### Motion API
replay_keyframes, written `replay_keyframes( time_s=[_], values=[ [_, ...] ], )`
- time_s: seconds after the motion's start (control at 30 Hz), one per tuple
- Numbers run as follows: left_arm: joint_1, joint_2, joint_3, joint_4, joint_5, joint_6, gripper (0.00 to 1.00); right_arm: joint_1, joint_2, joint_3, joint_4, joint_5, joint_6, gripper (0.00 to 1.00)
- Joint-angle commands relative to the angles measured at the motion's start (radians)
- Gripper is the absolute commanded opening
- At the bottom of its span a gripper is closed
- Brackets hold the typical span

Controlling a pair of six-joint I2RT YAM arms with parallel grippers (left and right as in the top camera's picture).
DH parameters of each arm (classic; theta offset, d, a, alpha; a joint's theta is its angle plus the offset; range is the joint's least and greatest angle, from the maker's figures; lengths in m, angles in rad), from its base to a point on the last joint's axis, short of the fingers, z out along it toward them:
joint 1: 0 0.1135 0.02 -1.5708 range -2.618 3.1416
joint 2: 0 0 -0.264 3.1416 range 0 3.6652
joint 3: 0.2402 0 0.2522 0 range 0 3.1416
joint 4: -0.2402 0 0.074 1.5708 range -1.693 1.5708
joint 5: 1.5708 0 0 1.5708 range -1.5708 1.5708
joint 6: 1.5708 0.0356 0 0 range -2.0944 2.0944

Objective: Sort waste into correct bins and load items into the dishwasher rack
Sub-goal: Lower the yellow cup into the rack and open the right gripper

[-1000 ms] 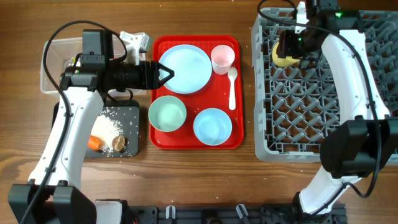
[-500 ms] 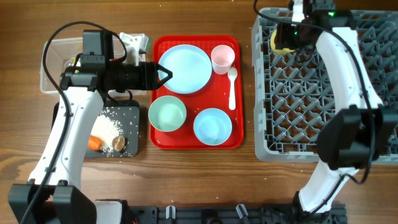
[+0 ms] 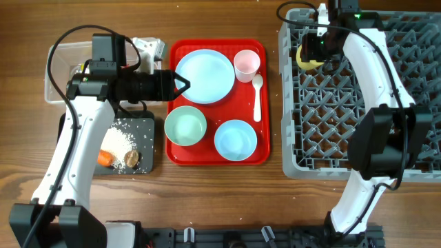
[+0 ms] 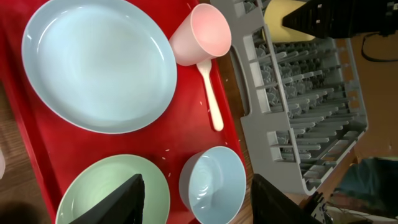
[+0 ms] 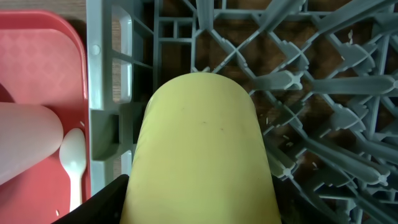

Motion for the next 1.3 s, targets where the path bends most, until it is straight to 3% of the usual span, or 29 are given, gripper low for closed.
replay_keyframes(
  time_s=[0.0,0.47,1.1,1.13,1.17,1.23,1.27],
  values=[
    [-0.002,0.007,0.004,-0.007,-0.017,0.005,0.54,0.000,0.027,0.007,-0.001,0.013,-0.018,0.08],
    [-0.002,0.007,0.004,-0.007,-0.018,0.005,0.53,0.000,0.023,0.098,-0.070,0.013,-0.017,0.04],
    [-0.002,0.007,0.004,-0.019,-0.033,0.005,0.53,0.000,0.026,0.070,-0.164,0.013,-0.019,0.05],
    [-0.002,0.007,0.004,-0.019,-0.033,0.005,0.53,0.000,0.026,0.070,-0.162,0.013,-0.020,0.09],
    [-0.002,0.007,0.004,-0.019,-0.033,0.005,0.54,0.000,0.026,0.070,-0.158,0.013,-0.020,0.27],
    [-0.002,0.007,0.004,-0.019,-0.033,0.005,0.57,0.000,0.026,0.070,-0.158,0.013,-0.019,0.48],
    [-0.002,0.007,0.004,-0.019,-0.034,0.005,0.57,0.000,0.026,0.070,-0.158,0.013,-0.020,0.50]
  ],
)
